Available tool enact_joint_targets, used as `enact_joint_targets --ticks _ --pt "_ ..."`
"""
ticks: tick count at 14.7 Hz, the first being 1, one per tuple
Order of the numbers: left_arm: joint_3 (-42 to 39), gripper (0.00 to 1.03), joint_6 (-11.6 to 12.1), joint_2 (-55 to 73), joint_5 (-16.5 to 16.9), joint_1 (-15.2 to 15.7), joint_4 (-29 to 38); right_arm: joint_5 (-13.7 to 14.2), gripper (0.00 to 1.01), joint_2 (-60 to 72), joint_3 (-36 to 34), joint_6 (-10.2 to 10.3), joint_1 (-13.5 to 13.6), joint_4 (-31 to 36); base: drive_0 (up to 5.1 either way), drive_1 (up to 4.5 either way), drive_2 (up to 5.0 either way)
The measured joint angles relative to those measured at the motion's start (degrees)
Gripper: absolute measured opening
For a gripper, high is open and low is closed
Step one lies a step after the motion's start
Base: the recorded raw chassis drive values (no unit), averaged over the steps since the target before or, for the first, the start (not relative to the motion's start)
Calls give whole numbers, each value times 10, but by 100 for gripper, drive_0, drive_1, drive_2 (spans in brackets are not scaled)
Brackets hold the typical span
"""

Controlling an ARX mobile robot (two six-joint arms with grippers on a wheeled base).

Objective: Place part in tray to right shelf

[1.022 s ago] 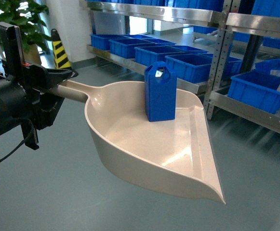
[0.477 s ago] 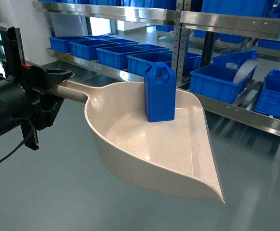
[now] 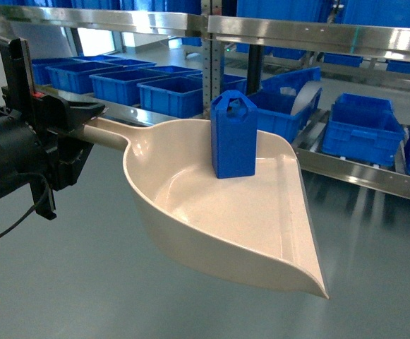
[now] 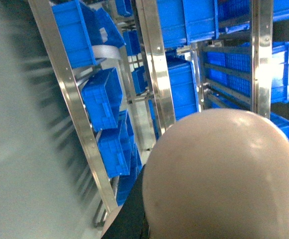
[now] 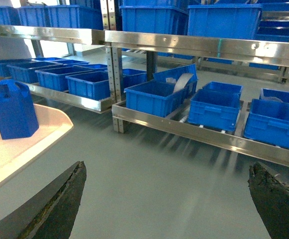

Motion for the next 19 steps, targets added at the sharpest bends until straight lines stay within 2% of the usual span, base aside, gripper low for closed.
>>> enact_joint_targets --ticks 19 --pt "0 15 0 0 1 0 0 0 98 0 0 0 0 0 -165 -165 -165"
